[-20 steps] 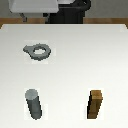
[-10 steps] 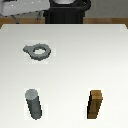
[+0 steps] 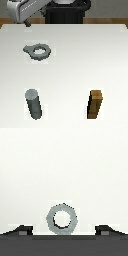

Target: Put the loop with the handle onto the peg.

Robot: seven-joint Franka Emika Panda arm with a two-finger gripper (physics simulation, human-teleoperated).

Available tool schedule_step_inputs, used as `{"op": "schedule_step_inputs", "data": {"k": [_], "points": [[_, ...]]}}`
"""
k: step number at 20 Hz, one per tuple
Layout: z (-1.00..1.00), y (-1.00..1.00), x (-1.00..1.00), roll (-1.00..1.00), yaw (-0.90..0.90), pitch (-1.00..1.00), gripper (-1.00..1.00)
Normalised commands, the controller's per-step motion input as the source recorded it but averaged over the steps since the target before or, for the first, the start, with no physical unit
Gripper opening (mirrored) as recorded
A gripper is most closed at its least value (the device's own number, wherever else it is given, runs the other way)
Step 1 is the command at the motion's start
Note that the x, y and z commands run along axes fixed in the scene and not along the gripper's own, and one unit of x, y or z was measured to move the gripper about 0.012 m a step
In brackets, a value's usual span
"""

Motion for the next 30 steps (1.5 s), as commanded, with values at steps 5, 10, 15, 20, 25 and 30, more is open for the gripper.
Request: {"op": "schedule_step_inputs", "data": {"k": [5,10,15,20,25,30], "points": [[0.0,-0.6,0.0,0.0,0.12,0.0,1.0],[0.0,-0.4,0.0,0.0,0.0,0.0,1.0],[-0.3,0.0,-0.6,0.0,0.0,0.0,1.0],[-0.2,0.0,-0.2,0.0,0.0,0.0,1.0],[-0.8,0.0,0.0,0.0,0.0,0.0,1.0],[-1.0,0.0,0.0,0.0,0.0,0.0,1.0]]}}
